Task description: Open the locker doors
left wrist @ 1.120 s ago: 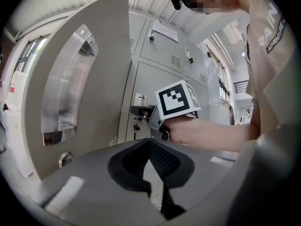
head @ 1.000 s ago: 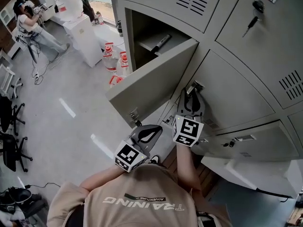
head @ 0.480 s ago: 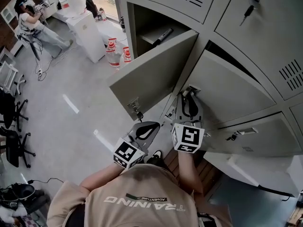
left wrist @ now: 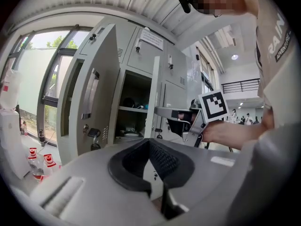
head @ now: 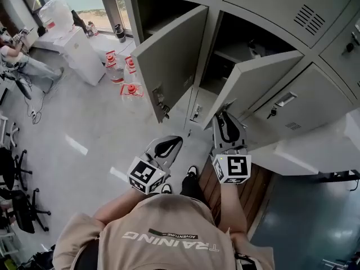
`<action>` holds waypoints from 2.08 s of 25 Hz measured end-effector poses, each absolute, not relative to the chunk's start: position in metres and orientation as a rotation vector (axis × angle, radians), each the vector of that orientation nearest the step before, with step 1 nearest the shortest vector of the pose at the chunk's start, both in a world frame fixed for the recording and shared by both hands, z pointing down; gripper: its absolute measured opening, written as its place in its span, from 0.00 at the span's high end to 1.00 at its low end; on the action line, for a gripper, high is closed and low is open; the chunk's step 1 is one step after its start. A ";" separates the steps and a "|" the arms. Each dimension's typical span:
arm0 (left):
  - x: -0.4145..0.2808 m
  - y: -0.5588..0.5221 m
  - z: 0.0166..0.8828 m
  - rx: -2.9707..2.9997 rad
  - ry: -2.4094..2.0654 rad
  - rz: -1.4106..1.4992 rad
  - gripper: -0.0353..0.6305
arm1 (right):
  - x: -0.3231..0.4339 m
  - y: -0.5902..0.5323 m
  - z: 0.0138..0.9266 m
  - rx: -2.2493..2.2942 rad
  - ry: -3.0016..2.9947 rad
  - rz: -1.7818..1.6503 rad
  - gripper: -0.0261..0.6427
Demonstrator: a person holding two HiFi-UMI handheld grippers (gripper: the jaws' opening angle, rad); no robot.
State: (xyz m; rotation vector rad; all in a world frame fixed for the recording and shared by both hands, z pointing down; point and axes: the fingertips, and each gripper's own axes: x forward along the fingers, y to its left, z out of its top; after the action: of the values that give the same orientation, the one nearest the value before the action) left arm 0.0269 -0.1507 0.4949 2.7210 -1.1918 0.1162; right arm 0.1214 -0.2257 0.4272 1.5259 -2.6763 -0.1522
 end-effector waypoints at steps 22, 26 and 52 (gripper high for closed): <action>0.081 -0.054 0.497 2.731 -1.115 0.085 0.94 | 0.233 -0.135 0.439 1.711 -2.539 -0.141 0.89; 0.088 -0.050 0.501 2.700 -1.169 0.084 0.94 | 0.240 -0.130 0.441 1.690 -2.562 -0.145 0.89; 0.169 0.035 0.513 2.880 -0.801 0.135 0.94 | 0.317 0.070 0.486 2.044 -2.265 0.041 0.94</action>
State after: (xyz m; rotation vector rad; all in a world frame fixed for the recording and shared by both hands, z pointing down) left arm 0.1692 0.0351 0.5130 2.8801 -0.8011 0.1346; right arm 0.3168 0.0703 0.4859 2.0443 -2.2648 0.0406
